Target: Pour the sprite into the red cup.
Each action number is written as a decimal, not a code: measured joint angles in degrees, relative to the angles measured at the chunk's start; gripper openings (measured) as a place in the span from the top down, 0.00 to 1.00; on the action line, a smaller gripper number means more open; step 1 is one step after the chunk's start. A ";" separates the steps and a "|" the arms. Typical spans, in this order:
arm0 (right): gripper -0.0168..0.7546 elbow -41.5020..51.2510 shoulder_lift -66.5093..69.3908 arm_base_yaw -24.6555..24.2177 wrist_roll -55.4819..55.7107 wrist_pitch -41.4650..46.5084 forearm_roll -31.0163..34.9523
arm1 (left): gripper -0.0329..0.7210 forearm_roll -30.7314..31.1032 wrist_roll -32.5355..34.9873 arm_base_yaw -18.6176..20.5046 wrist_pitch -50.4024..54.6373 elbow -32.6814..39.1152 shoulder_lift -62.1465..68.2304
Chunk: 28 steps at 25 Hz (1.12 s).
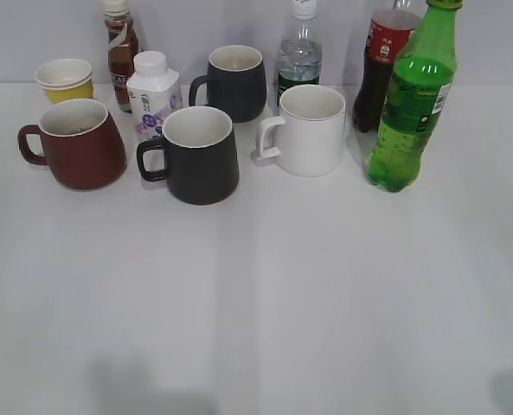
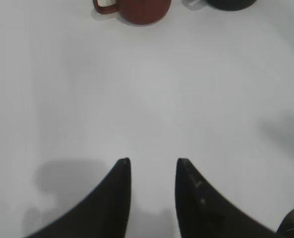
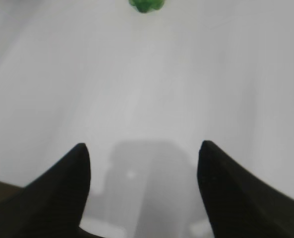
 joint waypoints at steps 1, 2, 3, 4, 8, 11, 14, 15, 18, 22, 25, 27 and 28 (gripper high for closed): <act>0.33 0.00 0.00 0.00 0.00 0.00 0.00 | 0.64 0.00 0.00 0.00 0.00 0.00 0.00; 0.33 0.00 0.00 0.00 0.00 -0.01 0.00 | 0.64 0.00 0.00 0.00 0.00 0.00 0.00; 0.33 0.00 0.00 0.00 0.00 -0.07 0.00 | 0.64 0.01 0.00 0.00 0.00 0.00 0.00; 0.33 0.00 0.00 0.00 0.00 -0.07 0.00 | 0.64 0.01 0.00 0.00 -0.02 0.00 0.00; 0.33 0.00 0.00 -0.71 0.00 -0.13 0.12 | 0.64 0.07 0.00 0.00 -0.07 0.00 -0.10; 0.33 0.00 -0.54 -3.61 0.00 -0.31 0.32 | 0.64 0.07 0.00 0.58 -0.21 0.00 -2.46; 0.33 0.00 -3.42 -6.30 0.00 -0.35 0.44 | 0.64 0.19 0.00 4.03 -0.21 0.00 -7.36; 0.33 0.00 -4.63 -6.67 0.00 -0.38 0.44 | 0.64 0.19 0.00 5.72 -0.21 0.00 -9.01; 0.33 0.00 -7.10 -6.96 0.00 -0.44 0.64 | 0.64 0.22 0.00 10.17 -0.22 0.05 -11.61; 0.33 0.31 -7.23 -6.96 0.00 -0.44 1.08 | 0.64 0.22 0.00 11.86 -0.22 0.17 -11.67; 0.33 0.31 -7.23 -6.96 0.00 -0.46 1.23 | 0.64 0.22 0.00 11.86 -0.22 0.17 -11.67; 0.33 0.38 -7.23 -6.89 0.00 -0.46 1.39 | 0.64 0.22 0.00 11.86 -0.22 0.17 -11.67; 0.33 0.38 -7.23 -6.89 0.00 -0.46 1.49 | 0.64 0.22 0.00 11.86 -0.22 0.17 -11.67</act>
